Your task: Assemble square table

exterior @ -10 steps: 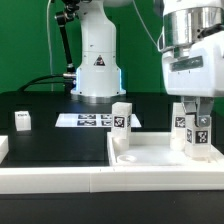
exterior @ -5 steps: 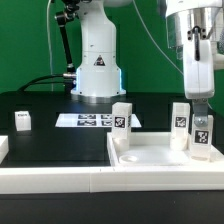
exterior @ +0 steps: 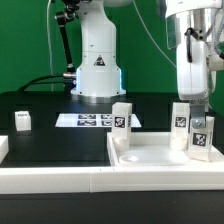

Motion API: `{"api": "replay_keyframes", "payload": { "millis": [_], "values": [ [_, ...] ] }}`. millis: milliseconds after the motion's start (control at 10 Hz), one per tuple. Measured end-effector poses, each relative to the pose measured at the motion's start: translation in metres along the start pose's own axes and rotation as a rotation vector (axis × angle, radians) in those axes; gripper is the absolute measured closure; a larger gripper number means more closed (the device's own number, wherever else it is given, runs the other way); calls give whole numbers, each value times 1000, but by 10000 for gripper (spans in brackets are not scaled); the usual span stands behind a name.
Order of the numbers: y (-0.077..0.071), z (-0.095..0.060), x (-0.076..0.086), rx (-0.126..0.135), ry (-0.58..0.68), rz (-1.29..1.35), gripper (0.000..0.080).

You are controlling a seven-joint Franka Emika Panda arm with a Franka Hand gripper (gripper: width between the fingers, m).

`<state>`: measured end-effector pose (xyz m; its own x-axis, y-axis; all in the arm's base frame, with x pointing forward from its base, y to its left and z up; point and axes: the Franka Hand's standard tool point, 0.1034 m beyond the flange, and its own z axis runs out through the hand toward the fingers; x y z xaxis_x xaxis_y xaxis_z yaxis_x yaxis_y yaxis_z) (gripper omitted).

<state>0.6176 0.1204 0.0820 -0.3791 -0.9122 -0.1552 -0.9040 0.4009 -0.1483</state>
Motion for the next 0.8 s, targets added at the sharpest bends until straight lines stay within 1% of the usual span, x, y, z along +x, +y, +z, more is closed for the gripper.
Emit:
{"api": "replay_keyframes", "payload": {
  "millis": [100,200,300,400,700,800],
  "values": [
    [1,0,-2,-9,-1,-18,181],
    [1,0,-3,-17,5,-138,181],
    [1,-1,-4,-14,3,-231,155],
    [1,-1,-5,-8,2,-297,155],
    [0,0,-3,-9,3,-502,150],
    [1,0,-3,-14,4,-556,150]
  ]
}}
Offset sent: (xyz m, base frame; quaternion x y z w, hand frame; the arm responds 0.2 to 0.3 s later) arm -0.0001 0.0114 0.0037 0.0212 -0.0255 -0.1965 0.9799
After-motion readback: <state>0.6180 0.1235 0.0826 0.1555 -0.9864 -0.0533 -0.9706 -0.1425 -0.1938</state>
